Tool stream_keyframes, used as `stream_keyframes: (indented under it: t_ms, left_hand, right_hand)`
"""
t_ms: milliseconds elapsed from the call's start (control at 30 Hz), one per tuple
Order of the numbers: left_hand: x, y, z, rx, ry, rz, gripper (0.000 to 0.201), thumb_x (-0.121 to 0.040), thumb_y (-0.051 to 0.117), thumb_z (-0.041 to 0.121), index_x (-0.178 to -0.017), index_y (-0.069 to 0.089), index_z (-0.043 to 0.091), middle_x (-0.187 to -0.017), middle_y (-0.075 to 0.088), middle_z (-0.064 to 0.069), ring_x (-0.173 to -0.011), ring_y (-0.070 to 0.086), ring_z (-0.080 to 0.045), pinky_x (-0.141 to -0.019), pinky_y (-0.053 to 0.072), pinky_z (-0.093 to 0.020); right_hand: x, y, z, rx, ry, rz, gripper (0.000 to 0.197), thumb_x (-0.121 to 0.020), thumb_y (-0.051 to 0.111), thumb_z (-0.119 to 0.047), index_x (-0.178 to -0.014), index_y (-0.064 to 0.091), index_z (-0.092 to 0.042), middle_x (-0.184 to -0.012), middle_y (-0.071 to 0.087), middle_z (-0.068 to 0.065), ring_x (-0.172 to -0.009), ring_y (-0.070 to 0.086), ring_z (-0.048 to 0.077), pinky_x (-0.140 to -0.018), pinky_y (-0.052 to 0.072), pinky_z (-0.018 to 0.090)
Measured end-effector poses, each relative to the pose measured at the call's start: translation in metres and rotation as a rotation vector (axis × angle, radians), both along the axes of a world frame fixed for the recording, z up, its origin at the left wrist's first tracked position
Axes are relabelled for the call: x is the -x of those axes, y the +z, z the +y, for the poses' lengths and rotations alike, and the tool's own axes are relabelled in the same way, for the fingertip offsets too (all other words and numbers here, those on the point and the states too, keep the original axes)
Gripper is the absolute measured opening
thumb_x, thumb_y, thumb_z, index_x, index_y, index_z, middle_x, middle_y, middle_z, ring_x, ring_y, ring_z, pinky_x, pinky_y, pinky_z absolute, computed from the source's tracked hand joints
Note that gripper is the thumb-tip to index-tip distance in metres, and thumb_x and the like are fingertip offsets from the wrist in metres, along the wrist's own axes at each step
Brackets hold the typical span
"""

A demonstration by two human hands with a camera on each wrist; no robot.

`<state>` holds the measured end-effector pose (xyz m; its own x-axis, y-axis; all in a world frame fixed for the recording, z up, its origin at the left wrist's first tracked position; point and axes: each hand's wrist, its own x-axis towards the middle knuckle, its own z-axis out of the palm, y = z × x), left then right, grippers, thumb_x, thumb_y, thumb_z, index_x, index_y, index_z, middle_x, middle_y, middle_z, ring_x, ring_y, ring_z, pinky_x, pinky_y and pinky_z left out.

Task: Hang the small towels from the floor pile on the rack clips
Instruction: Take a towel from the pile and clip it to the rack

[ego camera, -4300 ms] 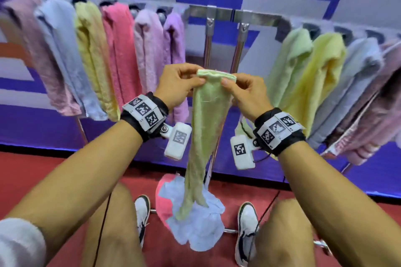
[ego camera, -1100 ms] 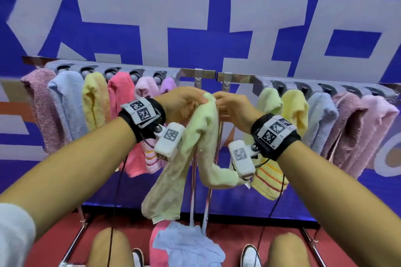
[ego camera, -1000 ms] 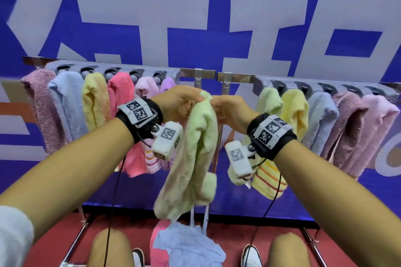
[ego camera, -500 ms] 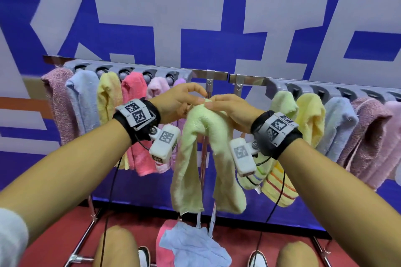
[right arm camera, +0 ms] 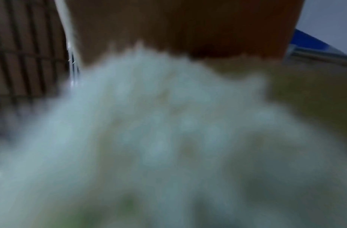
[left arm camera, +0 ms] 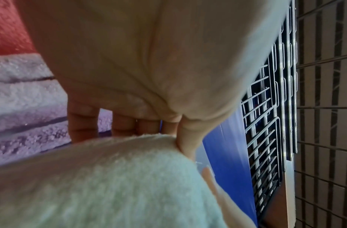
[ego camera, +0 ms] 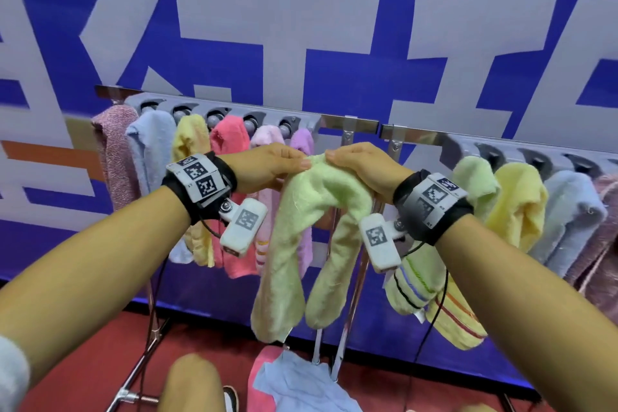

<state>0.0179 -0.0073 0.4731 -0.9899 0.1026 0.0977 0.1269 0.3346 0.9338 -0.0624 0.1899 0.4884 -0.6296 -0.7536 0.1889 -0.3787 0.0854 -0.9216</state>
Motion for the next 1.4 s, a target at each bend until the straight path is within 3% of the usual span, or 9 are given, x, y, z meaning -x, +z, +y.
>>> stream_keyframes:
  t_ms: [133,233,367,633,767,900,1000,1200,1400]
  left_hand:
    - [0.006,0.008,-0.008,0.057,0.084,0.028,0.032,-0.104,0.041,0.024,-0.089,0.066,0.012,-0.076,0.070,0.010,-0.071,0.063,-0.001,-0.070,0.050,-0.019]
    - [0.009,0.016,-0.015,0.091,0.119,0.108,0.037,-0.104,0.046,0.030,-0.095,0.063,-0.001,-0.083,0.063,-0.007,-0.075,0.059,-0.012,-0.072,0.048,-0.023]
    - [0.013,0.033,-0.016,0.195,0.169,0.176,0.041,-0.105,0.041,0.034,-0.085,0.060,0.004,-0.076,0.054,-0.011,-0.067,0.050,-0.015,-0.065,0.043,-0.024]
    - [0.050,0.058,-0.025,0.384,0.387,0.270,0.044,-0.104,0.040,0.031,-0.062,0.046,0.019,-0.062,0.044,0.006,-0.050,0.040,-0.003,-0.052,0.036,-0.018]
    - [0.067,0.062,-0.033,0.349,0.386,0.202,0.039,-0.098,0.046,0.037,-0.064,0.051,0.019,-0.065,0.049,0.005,-0.064,0.045,-0.012,-0.069,0.040,-0.031]
    - [0.079,0.067,-0.046,0.443,0.391,0.117,0.042,-0.099,0.047,0.040,-0.095,0.065,0.001,-0.090,0.068,-0.007,-0.083,0.058,-0.018,-0.085,0.049,-0.043]
    - [0.086,0.057,-0.058,0.398,0.445,0.073,0.046,-0.096,0.051,0.050,-0.101,0.071,0.010,-0.102,0.074,-0.007,-0.093,0.068,-0.020,-0.092,0.053,-0.042]
    - [0.081,0.040,-0.048,0.447,0.651,0.534,0.025,-0.090,0.055,0.040,-0.098,0.068,0.019,-0.103,0.068,0.007,-0.099,0.061,-0.010,-0.092,0.048,-0.035]
    - [0.062,0.026,-0.030,0.630,0.490,0.416,0.072,-0.062,0.056,0.028,-0.133,0.053,0.022,-0.126,0.059,0.007,-0.116,0.053,-0.013,-0.097,0.041,-0.028]
  right_hand:
    - [0.007,0.004,-0.012,-0.128,0.043,0.163,0.022,-0.098,0.059,-0.028,-0.093,0.069,-0.009,-0.081,0.069,-0.001,-0.073,0.064,0.010,-0.069,0.052,0.024]
    - [0.013,0.009,-0.019,-0.150,0.074,0.167,0.028,-0.099,0.055,-0.032,-0.084,0.068,-0.013,-0.073,0.068,-0.002,-0.066,0.063,0.010,-0.063,0.049,0.023]
    - [0.025,0.017,-0.029,-0.088,0.100,0.079,0.036,-0.102,0.051,-0.031,-0.105,0.067,0.001,-0.094,0.071,0.016,-0.081,0.066,0.024,-0.072,0.055,0.034]
    - [0.046,0.032,-0.054,0.082,-0.014,-0.088,0.032,-0.104,0.047,-0.026,-0.111,0.067,-0.002,-0.098,0.073,0.012,-0.083,0.070,0.021,-0.069,0.057,0.032]
    - [0.053,0.037,-0.069,0.125,-0.076,-0.129,0.038,-0.102,0.050,-0.030,-0.113,0.066,0.003,-0.111,0.070,0.023,-0.096,0.068,0.029,-0.090,0.056,0.046]
    - [0.061,0.039,-0.083,0.130,-0.084,-0.254,0.037,-0.101,0.050,-0.030,-0.114,0.065,0.001,-0.111,0.071,0.018,-0.102,0.069,0.028,-0.094,0.055,0.045]
    - [0.070,0.037,-0.088,0.153,-0.085,-0.395,0.033,-0.101,0.052,-0.031,-0.109,0.066,-0.001,-0.099,0.073,0.015,-0.087,0.071,0.026,-0.080,0.058,0.040]
    - [0.076,0.033,-0.086,0.146,-0.066,-0.586,0.041,-0.101,0.052,-0.037,-0.118,0.062,-0.001,-0.088,0.074,0.015,-0.071,0.073,0.026,-0.055,0.057,0.032]
    - [0.067,0.034,-0.085,0.142,-0.017,-0.686,0.047,-0.101,0.049,-0.038,-0.128,0.057,-0.002,-0.091,0.071,0.019,-0.068,0.072,0.031,-0.054,0.058,0.037]
